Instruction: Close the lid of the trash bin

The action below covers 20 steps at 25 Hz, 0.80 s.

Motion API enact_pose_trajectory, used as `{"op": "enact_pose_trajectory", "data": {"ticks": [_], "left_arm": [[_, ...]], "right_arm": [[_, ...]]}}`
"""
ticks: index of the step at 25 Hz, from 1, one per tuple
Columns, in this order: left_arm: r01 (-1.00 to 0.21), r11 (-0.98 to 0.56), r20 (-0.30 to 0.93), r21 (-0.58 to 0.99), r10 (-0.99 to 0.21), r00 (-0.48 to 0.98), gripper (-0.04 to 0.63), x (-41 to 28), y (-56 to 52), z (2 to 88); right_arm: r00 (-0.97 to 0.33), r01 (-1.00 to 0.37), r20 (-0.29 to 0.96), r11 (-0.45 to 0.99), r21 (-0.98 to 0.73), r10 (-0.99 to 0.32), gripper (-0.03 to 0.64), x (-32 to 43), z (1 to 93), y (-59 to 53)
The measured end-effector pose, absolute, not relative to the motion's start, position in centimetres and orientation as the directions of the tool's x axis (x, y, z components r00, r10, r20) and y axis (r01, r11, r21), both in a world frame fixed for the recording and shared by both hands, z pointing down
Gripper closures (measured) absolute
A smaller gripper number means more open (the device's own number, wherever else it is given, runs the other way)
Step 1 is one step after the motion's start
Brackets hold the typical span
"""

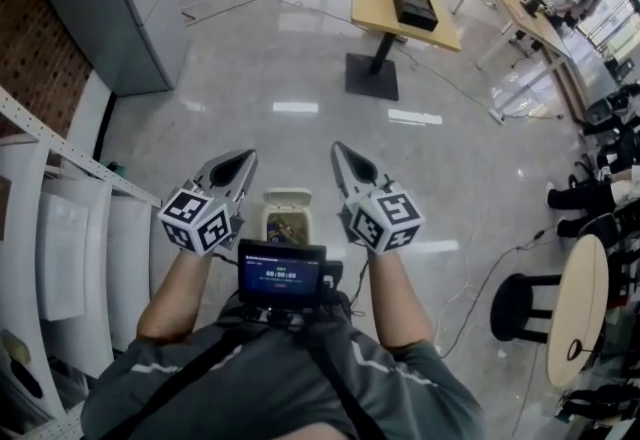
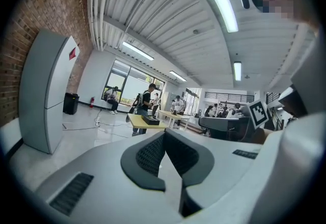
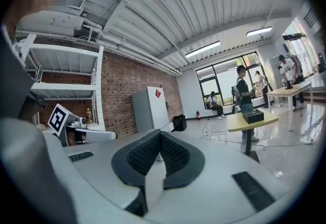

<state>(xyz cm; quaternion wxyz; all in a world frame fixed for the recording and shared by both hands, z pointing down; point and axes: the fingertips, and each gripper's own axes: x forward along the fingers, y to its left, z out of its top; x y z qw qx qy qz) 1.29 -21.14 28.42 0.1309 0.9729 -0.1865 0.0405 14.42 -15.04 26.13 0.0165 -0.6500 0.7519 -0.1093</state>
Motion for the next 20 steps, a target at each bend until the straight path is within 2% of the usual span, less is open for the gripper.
{"op": "enact_pose_trajectory", "data": {"ticks": [13,20], "left_arm": [[-0.493,-0.829,0.287,0.263,-0.421,0.861,0.592,1.3,-22.8,36.2],[-0.511,-0.802,0.398,0.309,-0.379,0.835,0.592,1.7,-22.3,43.0]], "right_arm": [[-0.161,-0.969,0.265,0.100,-0.228,-0.951,0.615,15.6,33.6,-17.6],[-0.209,-0.959,0.373,0.114,-0.260,-0.904,0.615,14.9,40.1,-18.4]]}}
